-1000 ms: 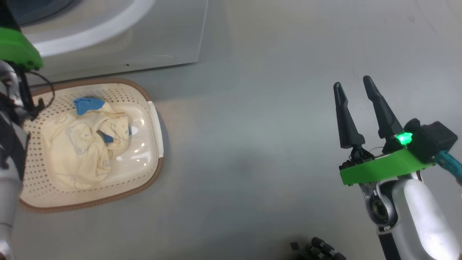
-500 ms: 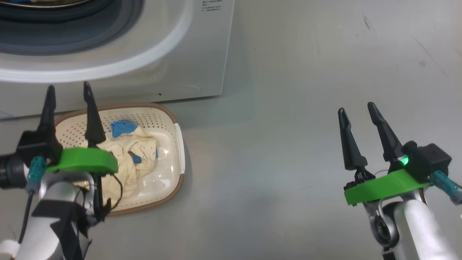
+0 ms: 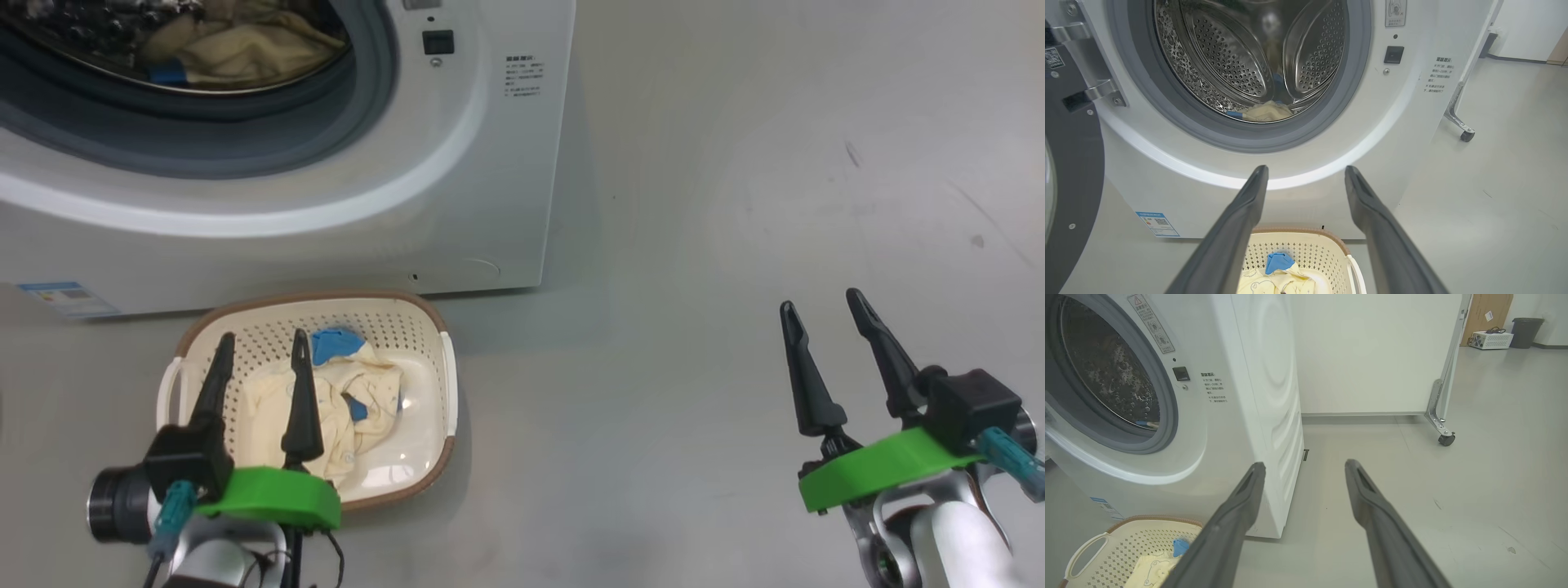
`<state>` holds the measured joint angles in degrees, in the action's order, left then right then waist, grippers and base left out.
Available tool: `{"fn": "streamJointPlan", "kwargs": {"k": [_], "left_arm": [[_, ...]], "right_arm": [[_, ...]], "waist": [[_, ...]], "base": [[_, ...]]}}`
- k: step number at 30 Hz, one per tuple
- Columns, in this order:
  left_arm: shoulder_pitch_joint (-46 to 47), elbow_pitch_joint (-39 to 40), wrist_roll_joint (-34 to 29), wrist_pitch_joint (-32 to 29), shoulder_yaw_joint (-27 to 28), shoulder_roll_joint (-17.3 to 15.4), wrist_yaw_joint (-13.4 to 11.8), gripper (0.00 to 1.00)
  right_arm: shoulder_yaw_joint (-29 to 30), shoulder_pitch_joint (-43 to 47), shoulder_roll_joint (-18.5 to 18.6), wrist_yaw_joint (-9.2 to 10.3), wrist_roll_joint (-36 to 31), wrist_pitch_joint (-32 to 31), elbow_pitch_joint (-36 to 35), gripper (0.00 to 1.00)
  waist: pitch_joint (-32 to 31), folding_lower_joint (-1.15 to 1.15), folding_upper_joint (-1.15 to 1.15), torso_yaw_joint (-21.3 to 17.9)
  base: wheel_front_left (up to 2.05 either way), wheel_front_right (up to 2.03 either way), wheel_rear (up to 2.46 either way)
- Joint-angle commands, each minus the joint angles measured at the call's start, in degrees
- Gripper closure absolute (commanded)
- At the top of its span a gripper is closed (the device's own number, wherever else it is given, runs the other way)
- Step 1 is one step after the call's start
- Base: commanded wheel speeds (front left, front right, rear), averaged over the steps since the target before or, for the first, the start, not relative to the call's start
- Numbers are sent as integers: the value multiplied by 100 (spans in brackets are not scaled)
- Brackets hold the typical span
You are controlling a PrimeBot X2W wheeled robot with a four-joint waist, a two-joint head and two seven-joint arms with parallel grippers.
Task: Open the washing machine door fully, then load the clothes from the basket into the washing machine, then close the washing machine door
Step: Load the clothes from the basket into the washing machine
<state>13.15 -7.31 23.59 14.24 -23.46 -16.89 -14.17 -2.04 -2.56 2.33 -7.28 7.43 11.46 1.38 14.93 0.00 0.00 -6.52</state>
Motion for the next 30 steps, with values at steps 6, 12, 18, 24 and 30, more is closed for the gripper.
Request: {"fn": "streamJointPlan", "kwargs": {"k": [6,12,18,24,30], "left_arm": [[-284,271,-38,-24,56,-61,-585,0],[-612,298,55,-22,-8,-6,-615,0],[-725,302,98,-62,-66,-19,-608,0],[-773,350,101,-90,-69,-80,-635,0],[-763,379,94,-100,-63,-107,-671,0]], "right_arm": [[-10,212,54,-21,-104,-152,-335,0],[57,460,54,-21,-128,-271,-460,0],[75,681,54,-21,-106,-382,-606,0],[38,753,54,-21,-77,-434,-672,0],[47,807,54,-21,-60,-441,-694,0]], "waist": [[-514,0,0,237],[-875,0,0,370],[-1096,0,0,503],[-1165,0,0,494],[-1183,0,0,469]], "base": [[0,0,0],[0,0,0],[0,0,0],[0,0,0],[0,0,0]]}}
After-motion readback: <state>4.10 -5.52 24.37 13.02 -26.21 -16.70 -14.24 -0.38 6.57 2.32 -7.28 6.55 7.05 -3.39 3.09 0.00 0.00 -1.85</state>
